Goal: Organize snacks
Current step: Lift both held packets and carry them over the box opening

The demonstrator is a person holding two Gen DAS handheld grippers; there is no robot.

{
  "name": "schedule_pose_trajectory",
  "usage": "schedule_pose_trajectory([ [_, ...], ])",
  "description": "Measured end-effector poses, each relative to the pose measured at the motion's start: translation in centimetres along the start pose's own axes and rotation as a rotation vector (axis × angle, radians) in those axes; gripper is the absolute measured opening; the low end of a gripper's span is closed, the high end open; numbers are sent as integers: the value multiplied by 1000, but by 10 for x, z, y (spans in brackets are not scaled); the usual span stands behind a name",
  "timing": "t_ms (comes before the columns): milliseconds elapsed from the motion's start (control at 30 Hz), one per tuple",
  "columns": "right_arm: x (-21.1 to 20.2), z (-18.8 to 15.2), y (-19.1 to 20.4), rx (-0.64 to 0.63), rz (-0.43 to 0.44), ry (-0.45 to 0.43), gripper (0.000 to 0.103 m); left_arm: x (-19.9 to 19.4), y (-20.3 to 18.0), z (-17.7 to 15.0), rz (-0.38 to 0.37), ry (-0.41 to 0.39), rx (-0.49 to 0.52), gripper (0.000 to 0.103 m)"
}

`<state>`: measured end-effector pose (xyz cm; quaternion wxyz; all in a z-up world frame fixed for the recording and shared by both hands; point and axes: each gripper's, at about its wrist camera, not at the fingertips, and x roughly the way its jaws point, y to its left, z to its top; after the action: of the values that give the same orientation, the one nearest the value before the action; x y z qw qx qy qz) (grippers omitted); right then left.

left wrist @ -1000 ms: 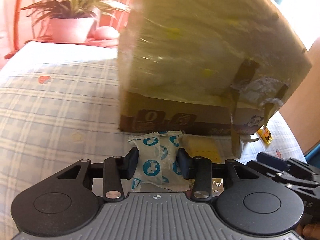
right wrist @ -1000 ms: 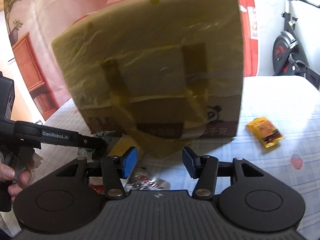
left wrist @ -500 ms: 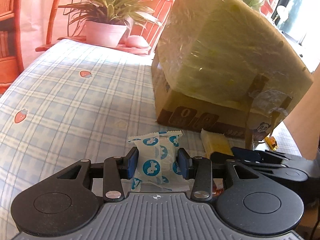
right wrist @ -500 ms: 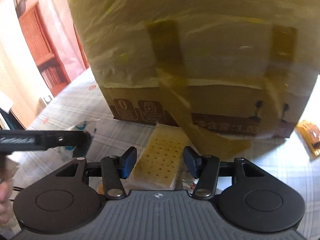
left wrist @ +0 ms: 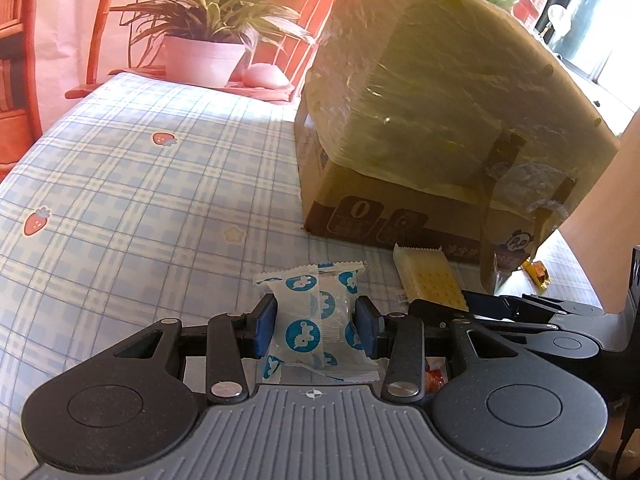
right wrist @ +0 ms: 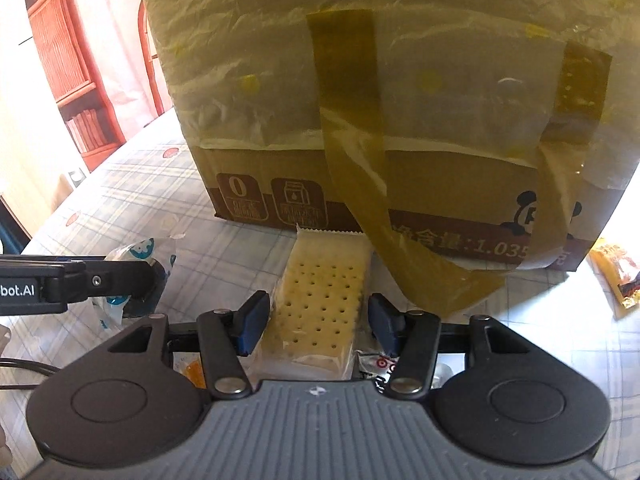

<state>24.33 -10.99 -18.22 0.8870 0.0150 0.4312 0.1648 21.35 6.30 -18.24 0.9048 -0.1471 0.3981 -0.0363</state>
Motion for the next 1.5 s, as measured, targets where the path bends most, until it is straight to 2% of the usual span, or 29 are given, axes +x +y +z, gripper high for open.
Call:
schedule_pose_trajectory([
  [333,3,-3,0,8,1,8,58,0,-5,-4,-13,16,14,45],
  [433,0,-5,-1,6,8,2,54,-1,-5,-5,-15,16,15,45],
  [1067,-50,-16,-24,79,107,-71,50,-5,-10,-4,-33,5,29,45],
  [1267,-54,-25,-31,80,79,-42,50,-6,-14,-6,-42,9,37,45],
  [1367,-49,-29,-28,51,29,-5,51,-7,-15,-7,-44,11,40,45],
  [1500,-44,-28,-18,-21,-11,-3,53,-8,-16,-8,-45,11,44,45],
])
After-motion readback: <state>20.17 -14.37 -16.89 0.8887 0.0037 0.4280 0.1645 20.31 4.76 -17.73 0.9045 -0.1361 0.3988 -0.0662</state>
